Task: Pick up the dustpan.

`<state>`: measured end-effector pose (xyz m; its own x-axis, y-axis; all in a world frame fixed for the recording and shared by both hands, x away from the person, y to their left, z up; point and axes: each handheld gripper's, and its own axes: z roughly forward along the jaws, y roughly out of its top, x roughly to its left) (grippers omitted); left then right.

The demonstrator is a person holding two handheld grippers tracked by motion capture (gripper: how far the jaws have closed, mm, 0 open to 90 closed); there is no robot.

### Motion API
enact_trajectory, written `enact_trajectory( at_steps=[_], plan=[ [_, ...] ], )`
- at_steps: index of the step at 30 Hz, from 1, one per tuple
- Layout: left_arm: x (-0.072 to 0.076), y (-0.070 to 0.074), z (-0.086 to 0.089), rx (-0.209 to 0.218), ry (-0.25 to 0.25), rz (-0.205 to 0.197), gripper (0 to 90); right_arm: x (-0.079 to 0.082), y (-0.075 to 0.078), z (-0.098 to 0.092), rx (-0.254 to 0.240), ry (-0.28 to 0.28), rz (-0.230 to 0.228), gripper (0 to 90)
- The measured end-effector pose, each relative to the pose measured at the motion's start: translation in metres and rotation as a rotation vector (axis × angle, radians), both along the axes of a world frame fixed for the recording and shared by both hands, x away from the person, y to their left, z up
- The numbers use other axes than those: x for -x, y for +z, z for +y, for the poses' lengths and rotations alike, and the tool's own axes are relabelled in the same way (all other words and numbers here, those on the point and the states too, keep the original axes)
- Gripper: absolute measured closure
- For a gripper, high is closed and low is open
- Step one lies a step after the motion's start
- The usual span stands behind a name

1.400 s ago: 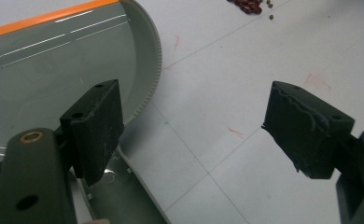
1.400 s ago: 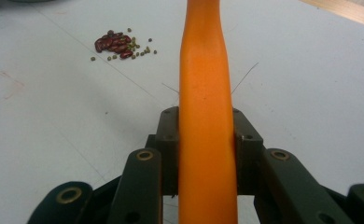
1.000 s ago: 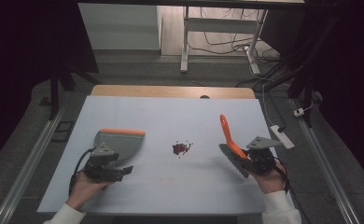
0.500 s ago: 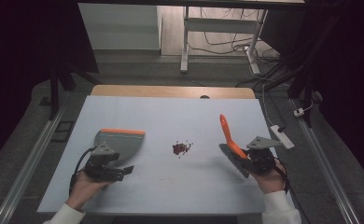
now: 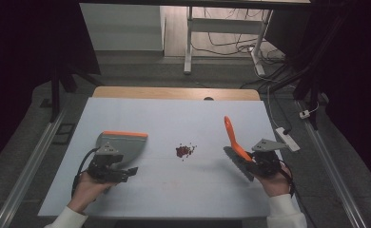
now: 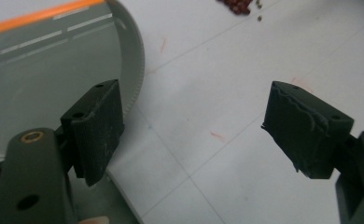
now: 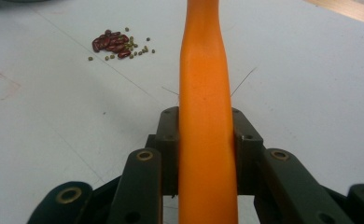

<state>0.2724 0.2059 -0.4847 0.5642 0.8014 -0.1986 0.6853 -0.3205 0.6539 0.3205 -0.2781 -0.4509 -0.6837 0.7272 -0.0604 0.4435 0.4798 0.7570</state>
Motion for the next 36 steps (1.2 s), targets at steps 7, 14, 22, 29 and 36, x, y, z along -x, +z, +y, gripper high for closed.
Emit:
enact_trajectory(
  at_steps=[7, 14, 22, 29, 36],
  plan=[
    [-0.003, 0.009, -0.001, -0.023, 0.062, 0.036, 21.0, 0.0, 0.002, 0.0, -0.015, 0.008, -0.004, 69.9],
    [-0.01, 0.011, 0.003, -0.029, 0.137, 0.074, 20.9, -0.001, 0.001, -0.002, -0.012, 0.01, -0.003, 70.0],
    [-0.009, 0.008, 0.008, -0.068, 0.192, 0.116, 20.6, 0.0, 0.003, -0.003, -0.011, 0.008, -0.011, 70.0],
    [-0.008, 0.002, 0.022, -0.089, 0.245, 0.166, 19.1, -0.001, 0.0, -0.002, 0.001, 0.012, -0.006, 70.0],
    [-0.008, -0.002, 0.033, -0.077, 0.269, 0.215, 18.1, -0.001, -0.002, 0.001, 0.011, 0.015, 0.002, 70.0]
  ],
)
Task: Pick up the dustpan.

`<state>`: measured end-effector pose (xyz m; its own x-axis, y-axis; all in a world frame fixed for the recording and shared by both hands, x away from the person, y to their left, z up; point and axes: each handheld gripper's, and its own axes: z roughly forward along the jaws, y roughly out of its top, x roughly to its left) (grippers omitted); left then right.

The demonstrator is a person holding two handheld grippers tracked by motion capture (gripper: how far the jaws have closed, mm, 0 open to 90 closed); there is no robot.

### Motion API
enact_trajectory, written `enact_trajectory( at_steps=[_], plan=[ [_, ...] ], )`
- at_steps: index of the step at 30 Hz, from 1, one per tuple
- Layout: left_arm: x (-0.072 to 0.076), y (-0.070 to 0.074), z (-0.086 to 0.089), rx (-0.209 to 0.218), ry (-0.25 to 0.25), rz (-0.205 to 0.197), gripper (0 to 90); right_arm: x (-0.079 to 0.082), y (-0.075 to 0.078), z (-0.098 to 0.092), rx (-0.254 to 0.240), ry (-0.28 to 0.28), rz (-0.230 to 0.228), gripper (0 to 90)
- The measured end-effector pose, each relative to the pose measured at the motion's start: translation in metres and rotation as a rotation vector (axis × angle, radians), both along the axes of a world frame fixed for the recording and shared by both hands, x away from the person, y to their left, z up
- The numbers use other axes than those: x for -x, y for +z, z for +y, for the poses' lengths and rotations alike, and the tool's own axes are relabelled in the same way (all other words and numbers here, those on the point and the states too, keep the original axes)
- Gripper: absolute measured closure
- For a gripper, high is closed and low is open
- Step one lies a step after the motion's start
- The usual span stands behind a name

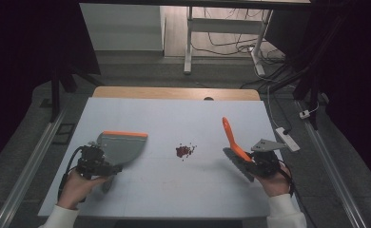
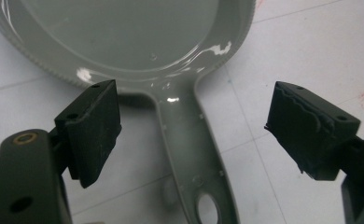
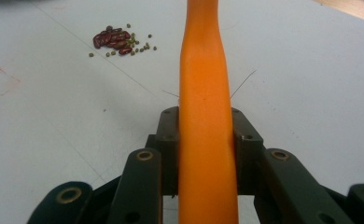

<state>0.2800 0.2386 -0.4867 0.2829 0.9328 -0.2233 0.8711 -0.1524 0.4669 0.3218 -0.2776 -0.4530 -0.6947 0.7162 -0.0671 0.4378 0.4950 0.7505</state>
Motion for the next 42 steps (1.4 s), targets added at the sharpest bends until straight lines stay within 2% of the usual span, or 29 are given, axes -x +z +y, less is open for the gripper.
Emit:
enact_trajectory(
  at_steps=[4, 13, 25, 42],
  plan=[
    [-0.001, -0.006, 0.003, 0.01, 0.006, 0.038, 18.0, 0.0, -0.001, 0.0, 0.005, 0.001, 0.001, 69.9],
    [-0.007, -0.021, 0.002, 0.031, 0.004, 0.072, 19.9, 0.0, -0.002, 0.0, 0.007, -0.003, 0.007, 69.9],
    [-0.013, -0.03, -0.001, 0.043, 0.023, 0.075, 29.5, 0.0, -0.003, 0.001, 0.01, -0.002, 0.006, 70.0],
    [-0.017, -0.034, 0.001, 0.073, 0.05, 0.083, 52.9, -0.001, -0.004, 0.001, 0.018, -0.005, 0.007, 70.0]
  ],
)
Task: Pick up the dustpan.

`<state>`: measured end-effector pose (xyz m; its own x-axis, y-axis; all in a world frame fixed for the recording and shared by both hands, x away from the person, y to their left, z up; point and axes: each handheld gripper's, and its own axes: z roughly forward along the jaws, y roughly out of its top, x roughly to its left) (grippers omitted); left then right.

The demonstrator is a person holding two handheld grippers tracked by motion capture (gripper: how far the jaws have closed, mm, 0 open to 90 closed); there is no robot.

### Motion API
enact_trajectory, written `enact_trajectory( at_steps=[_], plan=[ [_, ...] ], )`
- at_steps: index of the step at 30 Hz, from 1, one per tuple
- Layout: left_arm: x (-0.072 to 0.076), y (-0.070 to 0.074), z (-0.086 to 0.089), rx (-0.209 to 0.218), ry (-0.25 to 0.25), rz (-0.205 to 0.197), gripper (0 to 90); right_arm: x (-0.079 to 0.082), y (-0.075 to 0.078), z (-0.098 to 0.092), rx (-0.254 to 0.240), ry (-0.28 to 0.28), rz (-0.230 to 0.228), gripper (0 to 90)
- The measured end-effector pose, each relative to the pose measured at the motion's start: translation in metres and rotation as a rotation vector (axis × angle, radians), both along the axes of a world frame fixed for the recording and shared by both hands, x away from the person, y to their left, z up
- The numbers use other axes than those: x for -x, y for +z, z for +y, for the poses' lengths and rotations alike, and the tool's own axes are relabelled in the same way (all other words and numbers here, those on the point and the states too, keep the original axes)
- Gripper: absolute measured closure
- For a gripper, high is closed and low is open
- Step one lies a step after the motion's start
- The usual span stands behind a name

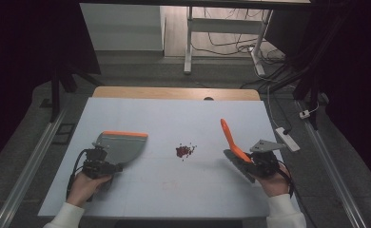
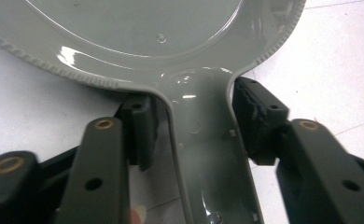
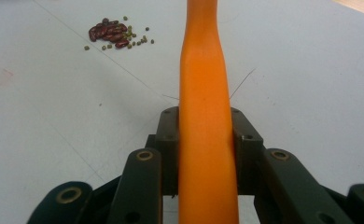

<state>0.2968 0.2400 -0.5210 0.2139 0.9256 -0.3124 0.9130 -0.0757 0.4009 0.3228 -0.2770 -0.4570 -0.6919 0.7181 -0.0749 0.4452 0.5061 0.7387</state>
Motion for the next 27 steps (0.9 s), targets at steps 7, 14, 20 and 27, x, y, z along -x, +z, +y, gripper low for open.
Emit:
enact_trajectory(
  at_steps=[7, 14, 20, 27],
  plan=[
    [0.0, -0.001, 0.002, 0.015, 0.006, 0.002, 57.4, 0.0, 0.001, 0.0, -0.001, 0.0, -0.001, 69.9],
    [0.0, 0.0, 0.006, 0.023, 0.028, -0.005, 60.8, 0.0, 0.0, 0.0, 0.0, 0.0, -0.001, 69.9],
    [0.001, 0.001, 0.01, 0.03, 0.034, -0.024, 61.4, 0.0, 0.001, -0.001, -0.002, -0.001, -0.005, 69.9],
    [0.002, 0.003, 0.015, 0.036, 0.032, -0.051, 61.5, 0.0, 0.0, -0.001, -0.001, -0.001, -0.005, 69.9]
  ],
)
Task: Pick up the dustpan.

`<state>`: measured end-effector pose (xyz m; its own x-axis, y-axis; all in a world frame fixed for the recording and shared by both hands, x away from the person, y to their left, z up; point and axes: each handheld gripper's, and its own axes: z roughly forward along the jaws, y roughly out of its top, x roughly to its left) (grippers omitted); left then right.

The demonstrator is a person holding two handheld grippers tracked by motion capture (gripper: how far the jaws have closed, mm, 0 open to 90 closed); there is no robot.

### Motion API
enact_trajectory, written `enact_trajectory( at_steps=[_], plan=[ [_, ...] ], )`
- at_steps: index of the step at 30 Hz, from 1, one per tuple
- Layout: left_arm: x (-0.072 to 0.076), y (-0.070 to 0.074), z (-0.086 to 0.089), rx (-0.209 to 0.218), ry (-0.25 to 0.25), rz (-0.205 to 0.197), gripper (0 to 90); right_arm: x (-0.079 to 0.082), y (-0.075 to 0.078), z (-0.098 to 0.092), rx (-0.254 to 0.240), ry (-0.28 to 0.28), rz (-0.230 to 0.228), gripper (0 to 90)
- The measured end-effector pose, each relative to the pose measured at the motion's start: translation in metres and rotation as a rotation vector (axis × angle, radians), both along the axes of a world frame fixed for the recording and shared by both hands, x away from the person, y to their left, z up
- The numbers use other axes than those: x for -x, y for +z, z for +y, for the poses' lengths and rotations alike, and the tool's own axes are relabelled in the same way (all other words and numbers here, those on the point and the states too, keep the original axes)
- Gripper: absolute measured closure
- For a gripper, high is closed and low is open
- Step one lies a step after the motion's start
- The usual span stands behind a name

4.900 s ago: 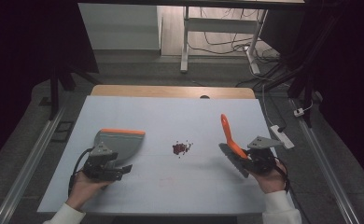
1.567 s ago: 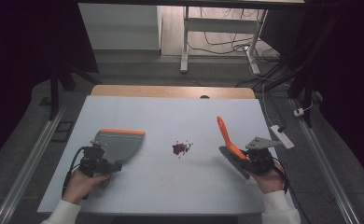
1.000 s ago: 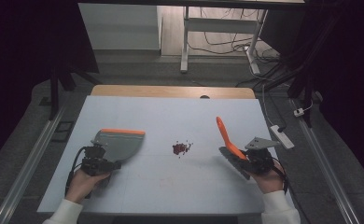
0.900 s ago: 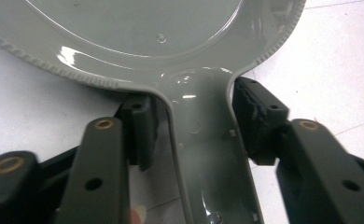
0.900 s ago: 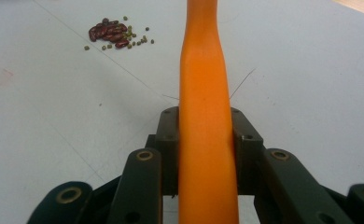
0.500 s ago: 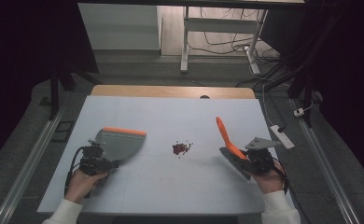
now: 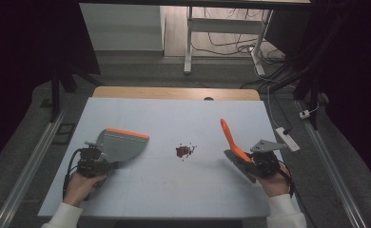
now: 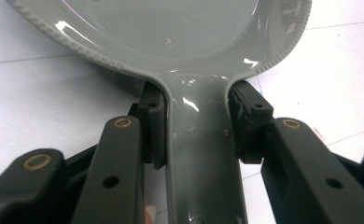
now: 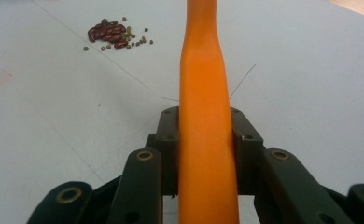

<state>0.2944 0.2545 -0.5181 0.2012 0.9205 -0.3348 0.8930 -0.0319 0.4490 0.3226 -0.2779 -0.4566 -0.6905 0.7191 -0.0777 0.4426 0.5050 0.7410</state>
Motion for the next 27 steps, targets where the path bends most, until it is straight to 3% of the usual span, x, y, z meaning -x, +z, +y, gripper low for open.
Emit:
enact_trajectory(
  at_steps=[14, 20, 25, 27],
  plan=[
    [0.001, 0.004, 0.005, 0.001, -0.017, -0.05, 61.5, 0.0, 0.0, 0.0, -0.001, 0.0, -0.001, 69.9],
    [0.004, 0.01, 0.007, 0.001, -0.073, -0.12, 61.4, 0.001, 0.005, 0.001, -0.041, 0.007, -0.015, 70.0],
    [0.005, 0.014, 0.007, 0.037, -0.096, -0.17, 61.4, 0.001, 0.008, -0.001, -0.058, 0.018, -0.025, 70.0],
    [0.004, 0.014, 0.007, 0.055, -0.087, -0.177, 61.4, 0.0, 0.009, -0.005, -0.076, -0.002, -0.029, 70.0]
  ],
)
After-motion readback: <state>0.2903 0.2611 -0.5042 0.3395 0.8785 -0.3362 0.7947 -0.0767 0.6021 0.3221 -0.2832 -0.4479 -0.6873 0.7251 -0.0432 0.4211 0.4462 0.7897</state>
